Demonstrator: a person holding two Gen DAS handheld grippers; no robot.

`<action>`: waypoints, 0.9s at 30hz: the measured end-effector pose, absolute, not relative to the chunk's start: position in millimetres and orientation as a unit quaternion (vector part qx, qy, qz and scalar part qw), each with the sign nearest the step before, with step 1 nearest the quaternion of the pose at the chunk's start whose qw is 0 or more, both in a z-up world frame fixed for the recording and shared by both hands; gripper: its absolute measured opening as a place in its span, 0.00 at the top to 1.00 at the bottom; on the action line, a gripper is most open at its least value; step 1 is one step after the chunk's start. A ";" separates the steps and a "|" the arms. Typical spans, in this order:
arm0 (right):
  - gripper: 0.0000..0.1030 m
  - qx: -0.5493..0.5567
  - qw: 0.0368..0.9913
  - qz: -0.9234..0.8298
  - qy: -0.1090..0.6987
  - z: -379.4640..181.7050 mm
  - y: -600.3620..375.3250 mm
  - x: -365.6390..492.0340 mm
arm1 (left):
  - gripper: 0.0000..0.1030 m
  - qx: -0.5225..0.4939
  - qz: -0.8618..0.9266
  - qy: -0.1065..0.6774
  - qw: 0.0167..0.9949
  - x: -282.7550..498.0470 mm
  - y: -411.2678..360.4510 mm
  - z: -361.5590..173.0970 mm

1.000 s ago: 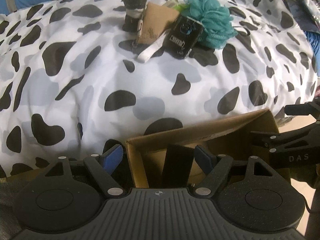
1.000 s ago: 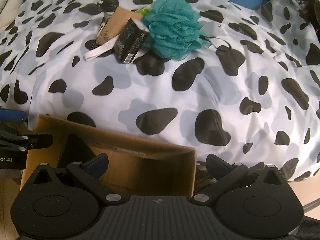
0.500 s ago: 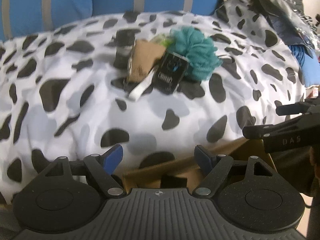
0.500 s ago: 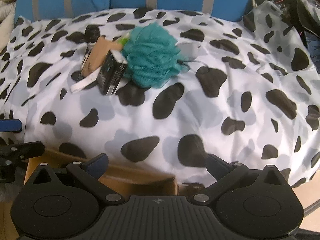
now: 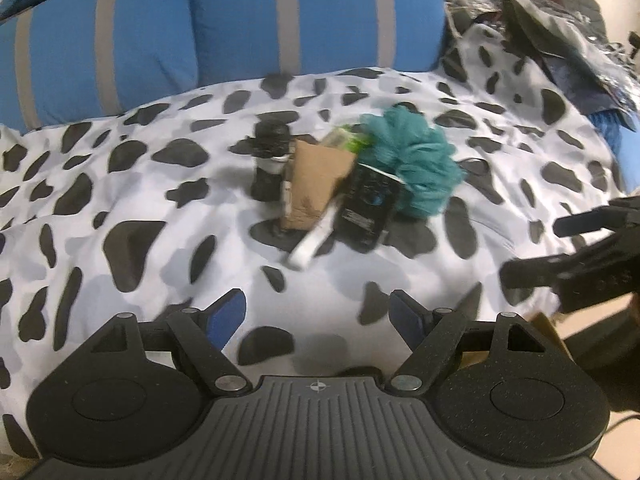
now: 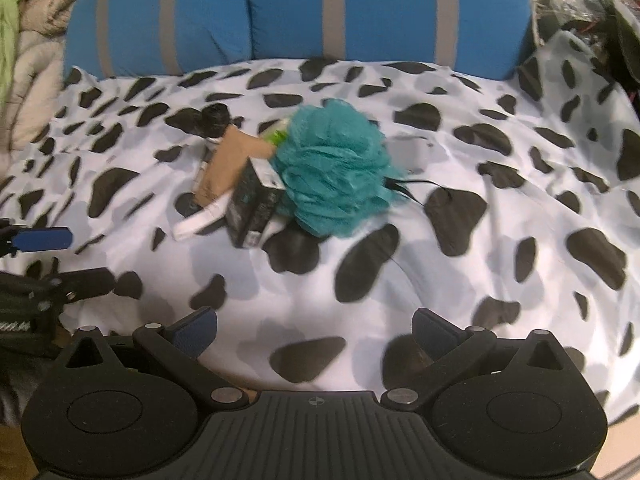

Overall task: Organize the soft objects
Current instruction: 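Reach the right gripper to the black product box and grasp it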

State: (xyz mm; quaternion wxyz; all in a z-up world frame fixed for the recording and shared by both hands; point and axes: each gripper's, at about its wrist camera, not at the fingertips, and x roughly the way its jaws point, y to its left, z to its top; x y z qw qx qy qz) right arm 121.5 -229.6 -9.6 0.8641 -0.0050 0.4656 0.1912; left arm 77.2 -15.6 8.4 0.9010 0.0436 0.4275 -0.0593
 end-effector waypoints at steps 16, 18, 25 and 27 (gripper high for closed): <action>0.07 -0.009 0.854 0.300 0.424 -12.0 -198.8 150.5 | 0.24 0.008 -0.020 0.426 0.904 113.1 20.3 11.8; 0.08 -0.011 0.851 0.309 0.425 -14.6 -194.1 155.9 | 0.24 0.006 -0.017 0.424 0.905 115.4 23.2 13.5; 0.18 -0.005 0.835 0.327 0.443 -29.9 -178.9 177.9 | 0.24 -0.006 -0.010 0.421 0.907 123.0 30.0 17.9; 0.20 -0.003 0.831 0.329 0.449 -35.4 -174.3 185.6 | 0.24 -0.005 -0.011 0.418 0.908 124.7 31.0 19.4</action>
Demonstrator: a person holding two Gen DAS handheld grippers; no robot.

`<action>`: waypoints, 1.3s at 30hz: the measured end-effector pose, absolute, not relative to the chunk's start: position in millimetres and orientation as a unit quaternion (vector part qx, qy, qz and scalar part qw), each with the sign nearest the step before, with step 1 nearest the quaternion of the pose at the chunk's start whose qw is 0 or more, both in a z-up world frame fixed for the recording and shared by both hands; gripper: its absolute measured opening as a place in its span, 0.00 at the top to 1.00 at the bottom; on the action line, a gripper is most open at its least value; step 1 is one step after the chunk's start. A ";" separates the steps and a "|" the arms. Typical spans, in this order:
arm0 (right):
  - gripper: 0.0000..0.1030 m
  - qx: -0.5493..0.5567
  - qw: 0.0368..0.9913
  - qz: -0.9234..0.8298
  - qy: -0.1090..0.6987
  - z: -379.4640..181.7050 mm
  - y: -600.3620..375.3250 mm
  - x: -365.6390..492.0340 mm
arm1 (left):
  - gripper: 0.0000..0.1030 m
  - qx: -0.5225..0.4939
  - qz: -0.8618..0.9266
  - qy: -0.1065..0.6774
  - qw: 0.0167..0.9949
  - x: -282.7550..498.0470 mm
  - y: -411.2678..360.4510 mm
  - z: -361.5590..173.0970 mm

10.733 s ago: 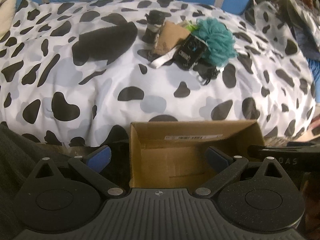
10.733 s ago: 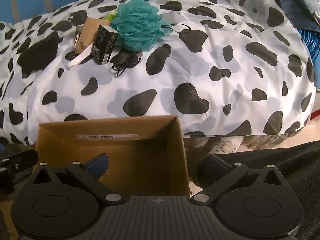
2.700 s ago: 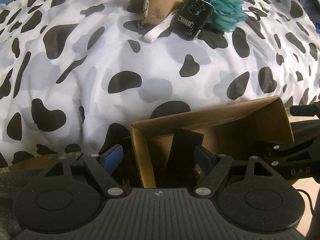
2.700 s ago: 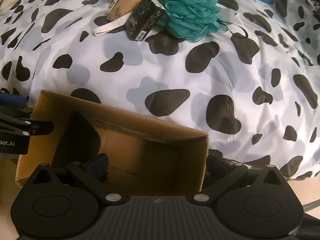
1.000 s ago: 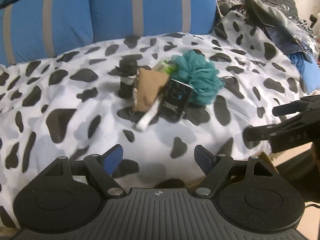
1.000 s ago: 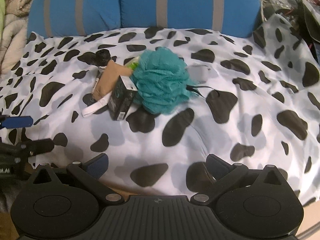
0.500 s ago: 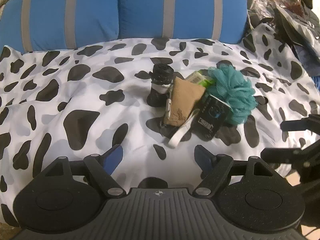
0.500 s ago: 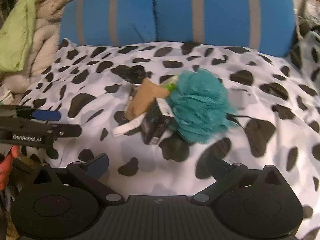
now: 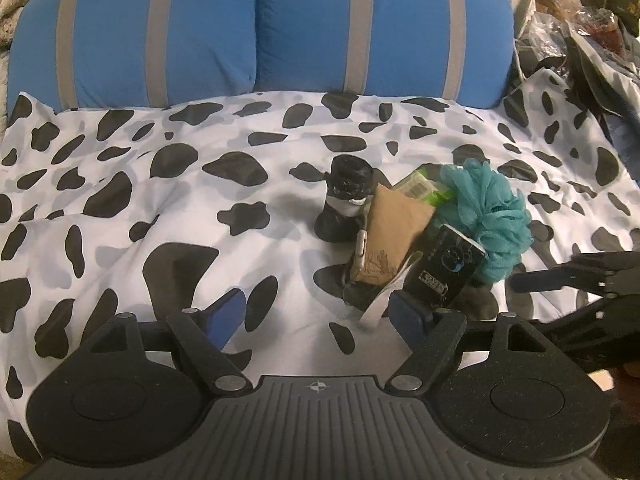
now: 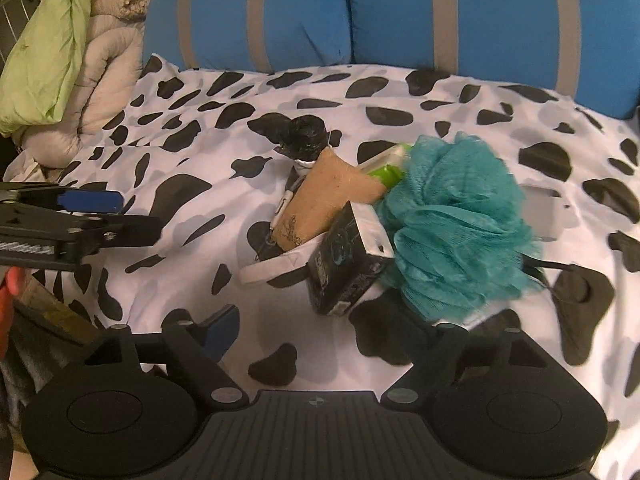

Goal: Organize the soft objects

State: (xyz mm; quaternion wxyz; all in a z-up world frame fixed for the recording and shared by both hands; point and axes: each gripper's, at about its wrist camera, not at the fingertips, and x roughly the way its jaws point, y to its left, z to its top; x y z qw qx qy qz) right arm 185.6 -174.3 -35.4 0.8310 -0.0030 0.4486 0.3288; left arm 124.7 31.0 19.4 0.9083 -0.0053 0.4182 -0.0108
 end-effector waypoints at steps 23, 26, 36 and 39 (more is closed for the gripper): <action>0.71 -0.018 0.846 0.317 0.428 -60.8 -134.6 221.7 | 0.24 -0.020 -0.016 0.425 0.905 135.3 37.4 21.5; 0.71 -0.023 0.846 0.316 0.428 -62.0 -129.2 222.7 | 0.24 -0.025 -0.013 0.428 0.903 136.2 38.8 20.7; 0.74 -0.048 0.858 0.318 0.400 -46.0 -125.4 215.5 | 0.24 -0.023 -0.006 0.429 0.903 136.1 40.7 19.0; 0.74 -0.051 0.864 0.307 0.395 -37.9 -132.4 213.8 | 0.24 -0.018 -0.006 0.427 0.904 136.3 39.8 19.9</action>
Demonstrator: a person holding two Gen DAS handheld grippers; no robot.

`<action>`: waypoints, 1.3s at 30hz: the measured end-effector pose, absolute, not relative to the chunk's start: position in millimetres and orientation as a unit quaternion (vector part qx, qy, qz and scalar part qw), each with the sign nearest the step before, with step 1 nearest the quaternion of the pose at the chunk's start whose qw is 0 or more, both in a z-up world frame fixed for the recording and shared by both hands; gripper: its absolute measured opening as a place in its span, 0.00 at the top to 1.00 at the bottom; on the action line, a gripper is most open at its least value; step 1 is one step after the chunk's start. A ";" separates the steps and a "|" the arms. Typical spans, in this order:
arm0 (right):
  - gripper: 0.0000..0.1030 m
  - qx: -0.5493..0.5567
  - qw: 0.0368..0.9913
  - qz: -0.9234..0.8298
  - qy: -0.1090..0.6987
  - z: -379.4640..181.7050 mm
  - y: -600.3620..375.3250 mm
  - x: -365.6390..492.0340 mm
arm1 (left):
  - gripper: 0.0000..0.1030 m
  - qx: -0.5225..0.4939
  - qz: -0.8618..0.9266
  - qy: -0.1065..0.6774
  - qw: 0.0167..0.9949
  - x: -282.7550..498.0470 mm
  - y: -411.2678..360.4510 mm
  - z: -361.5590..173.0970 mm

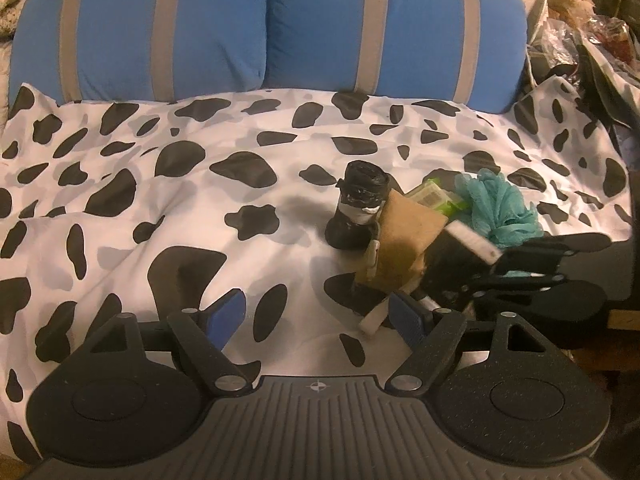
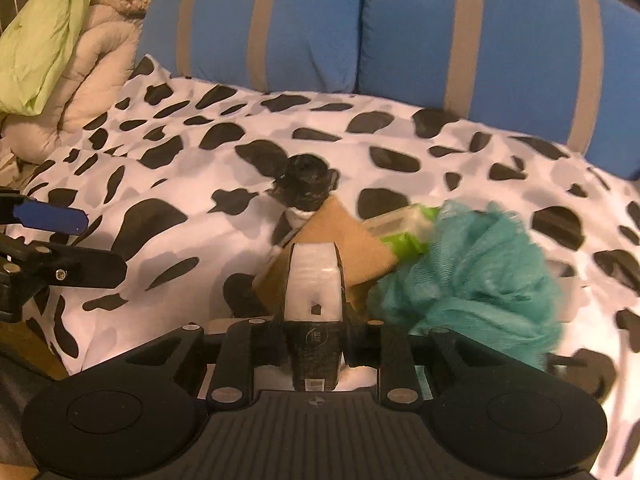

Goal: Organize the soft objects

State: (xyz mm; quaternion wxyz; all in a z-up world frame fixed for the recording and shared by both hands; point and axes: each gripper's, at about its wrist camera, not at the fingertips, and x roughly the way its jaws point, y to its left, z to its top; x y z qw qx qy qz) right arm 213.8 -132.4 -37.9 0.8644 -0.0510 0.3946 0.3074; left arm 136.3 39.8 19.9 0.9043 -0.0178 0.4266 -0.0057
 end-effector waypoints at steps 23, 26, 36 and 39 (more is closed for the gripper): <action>0.74 -0.016 0.876 0.258 0.407 -7.3 -219.1 184.5 | 0.24 0.015 -0.063 0.396 0.916 154.7 4.6 17.9; 0.74 -0.018 0.872 0.257 0.417 -1.8 -226.6 175.9 | 0.24 0.026 -0.074 0.399 0.913 158.6 2.3 14.2; 0.74 -0.004 0.866 0.257 0.428 16.2 -256.5 149.9 | 0.25 0.020 -0.087 0.412 0.907 174.2 10.5 3.9; 0.74 0.004 0.867 0.255 0.429 16.2 -258.9 152.2 | 0.26 0.028 -0.100 0.413 0.905 181.1 10.5 -2.6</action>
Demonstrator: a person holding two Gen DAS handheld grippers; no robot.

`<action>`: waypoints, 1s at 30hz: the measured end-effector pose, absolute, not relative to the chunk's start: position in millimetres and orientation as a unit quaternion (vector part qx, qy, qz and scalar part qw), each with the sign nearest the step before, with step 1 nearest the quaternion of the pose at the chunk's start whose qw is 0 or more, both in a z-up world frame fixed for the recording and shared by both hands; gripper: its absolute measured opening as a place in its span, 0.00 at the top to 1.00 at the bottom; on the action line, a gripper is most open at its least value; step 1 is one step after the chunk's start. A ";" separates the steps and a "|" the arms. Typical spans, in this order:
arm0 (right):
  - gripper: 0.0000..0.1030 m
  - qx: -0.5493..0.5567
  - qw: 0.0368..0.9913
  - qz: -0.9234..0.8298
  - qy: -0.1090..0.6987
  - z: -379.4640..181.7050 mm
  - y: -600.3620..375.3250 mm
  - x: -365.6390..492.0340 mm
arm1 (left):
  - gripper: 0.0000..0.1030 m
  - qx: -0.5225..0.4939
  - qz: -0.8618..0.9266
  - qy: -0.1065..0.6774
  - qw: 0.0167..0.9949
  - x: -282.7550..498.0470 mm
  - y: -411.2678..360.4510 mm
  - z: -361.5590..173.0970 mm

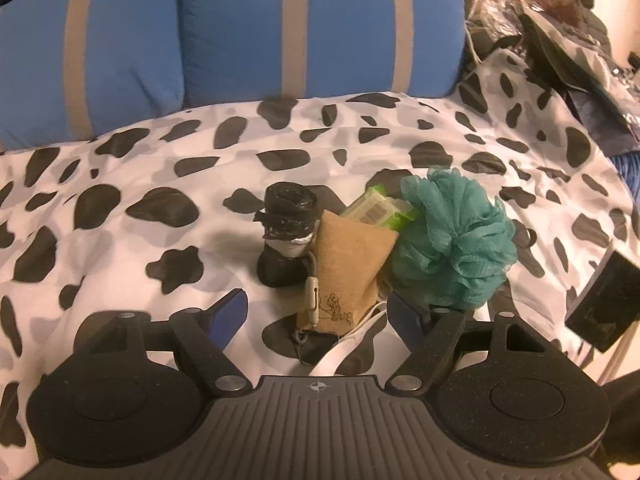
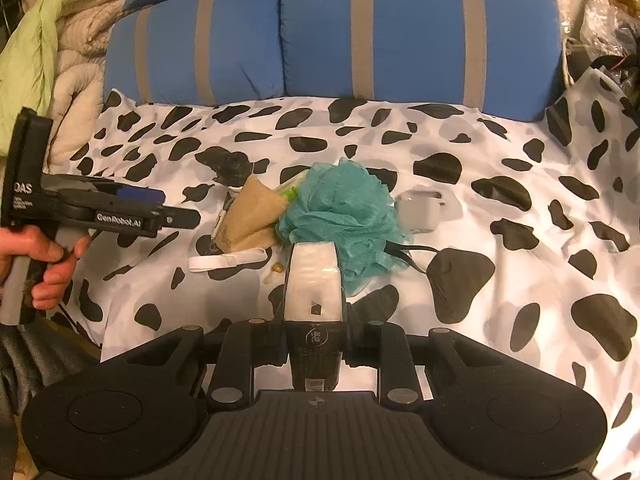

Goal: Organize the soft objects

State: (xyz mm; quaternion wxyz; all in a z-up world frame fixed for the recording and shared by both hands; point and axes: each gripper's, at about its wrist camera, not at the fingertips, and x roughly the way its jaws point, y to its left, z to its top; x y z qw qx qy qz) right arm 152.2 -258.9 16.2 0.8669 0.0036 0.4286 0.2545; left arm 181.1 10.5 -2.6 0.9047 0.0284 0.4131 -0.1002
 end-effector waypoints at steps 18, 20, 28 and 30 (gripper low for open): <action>0.73 0.006 0.853 0.272 0.446 8.7 -238.1 167.0 | 0.64 0.004 -0.131 0.460 0.878 229.4 24.1 -41.1; 0.73 0.007 0.852 0.271 0.447 8.1 -238.0 168.1 | 0.69 -0.006 -0.132 0.466 0.875 233.5 24.8 -44.8; 0.73 0.005 0.853 0.272 0.446 7.5 -236.3 168.5 | 0.91 -0.011 -0.140 0.463 0.875 230.7 20.4 -43.0; 0.73 0.005 0.854 0.272 0.444 7.6 -235.9 168.1 | 0.91 -0.009 -0.139 0.455 0.879 227.5 19.7 -39.4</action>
